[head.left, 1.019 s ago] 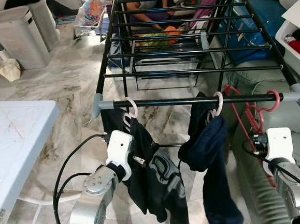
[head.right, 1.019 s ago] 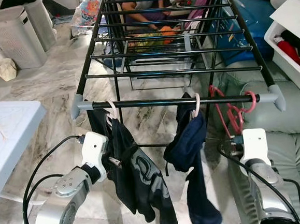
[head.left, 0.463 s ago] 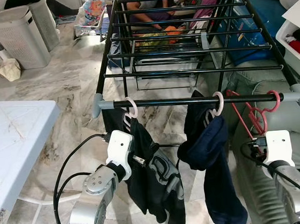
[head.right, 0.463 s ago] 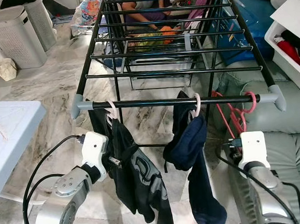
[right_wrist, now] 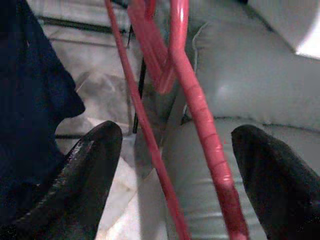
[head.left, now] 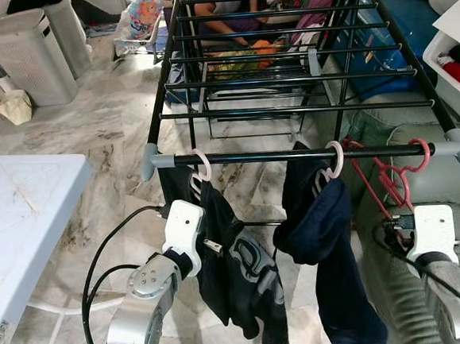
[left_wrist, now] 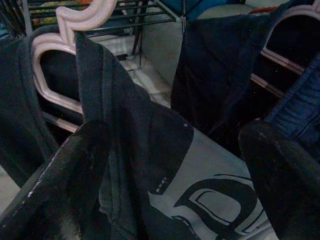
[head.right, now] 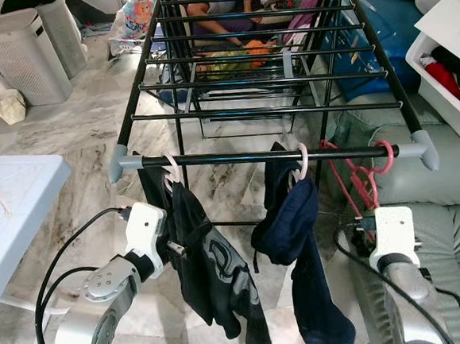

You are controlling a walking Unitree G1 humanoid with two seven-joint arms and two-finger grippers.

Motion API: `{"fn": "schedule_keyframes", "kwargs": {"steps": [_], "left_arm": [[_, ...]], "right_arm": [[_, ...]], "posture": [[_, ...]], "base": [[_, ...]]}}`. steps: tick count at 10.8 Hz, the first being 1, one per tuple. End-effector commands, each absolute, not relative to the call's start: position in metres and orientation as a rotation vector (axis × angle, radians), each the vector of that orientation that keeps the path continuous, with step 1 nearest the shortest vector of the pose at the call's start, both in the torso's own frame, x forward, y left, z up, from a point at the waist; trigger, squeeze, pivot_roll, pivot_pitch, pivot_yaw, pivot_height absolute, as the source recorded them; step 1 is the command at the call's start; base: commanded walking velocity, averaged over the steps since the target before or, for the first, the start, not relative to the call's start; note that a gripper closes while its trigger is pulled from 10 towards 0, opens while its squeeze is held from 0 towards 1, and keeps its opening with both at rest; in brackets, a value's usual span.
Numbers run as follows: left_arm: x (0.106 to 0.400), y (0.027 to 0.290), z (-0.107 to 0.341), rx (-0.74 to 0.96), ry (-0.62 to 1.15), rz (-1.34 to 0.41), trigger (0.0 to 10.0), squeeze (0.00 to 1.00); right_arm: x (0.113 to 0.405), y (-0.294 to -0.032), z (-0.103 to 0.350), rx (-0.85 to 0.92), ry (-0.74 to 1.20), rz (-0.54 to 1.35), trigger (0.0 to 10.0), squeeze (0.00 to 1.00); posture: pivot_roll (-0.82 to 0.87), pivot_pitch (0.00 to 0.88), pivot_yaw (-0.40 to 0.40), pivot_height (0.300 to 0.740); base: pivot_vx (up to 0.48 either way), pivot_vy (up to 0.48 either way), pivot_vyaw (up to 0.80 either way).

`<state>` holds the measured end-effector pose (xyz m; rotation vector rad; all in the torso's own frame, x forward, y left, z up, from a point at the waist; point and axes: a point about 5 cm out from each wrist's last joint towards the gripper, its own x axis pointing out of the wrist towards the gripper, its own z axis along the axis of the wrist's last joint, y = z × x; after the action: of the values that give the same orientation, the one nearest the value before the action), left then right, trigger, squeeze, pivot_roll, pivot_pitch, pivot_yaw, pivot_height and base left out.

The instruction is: Hang hanger

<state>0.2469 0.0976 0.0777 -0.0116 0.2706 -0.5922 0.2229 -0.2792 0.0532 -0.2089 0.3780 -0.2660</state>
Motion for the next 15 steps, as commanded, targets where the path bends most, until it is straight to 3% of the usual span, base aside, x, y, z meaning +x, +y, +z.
{"fn": "schedule_keyframes", "kwargs": {"steps": [1,9,12,14,15], "left_arm": [[0.249,0.097,0.078,0.0,0.268,-0.603,10.0,0.0],[0.25,0.097,0.078,0.001,0.269,-0.603,10.0,0.0],[0.251,0.104,0.082,0.015,0.241,-0.564,10.0,0.0],[0.25,0.109,0.085,0.028,0.219,-0.539,10.0,0.0],[0.249,0.114,0.087,0.036,0.203,-0.499,10.0,0.0]], "right_arm": [[0.222,-0.28,0.06,-0.219,0.338,-0.289,10.0,1.0],[0.228,-0.28,0.089,-0.358,0.146,-0.32,10.0,1.0],[0.212,-0.274,0.093,-0.432,0.11,-0.346,10.0,1.0],[0.207,-0.261,0.105,-0.487,0.04,-0.306,10.0,1.0],[0.206,-0.245,0.108,-0.419,0.029,-0.23,10.0,1.0]], "posture": [[-0.06,0.0,0.017,0.74],[-0.06,0.002,0.016,0.74],[-0.06,0.0,0.025,0.74],[-0.06,0.0,0.026,0.74],[-0.06,0.0,0.025,0.74]], "base": [[0.0,0.0,0.0],[0.0,0.0,0.0],[0.0,0.0,0.0],[0.0,0.0,0.0],[0.0,0.0,0.0]]}}
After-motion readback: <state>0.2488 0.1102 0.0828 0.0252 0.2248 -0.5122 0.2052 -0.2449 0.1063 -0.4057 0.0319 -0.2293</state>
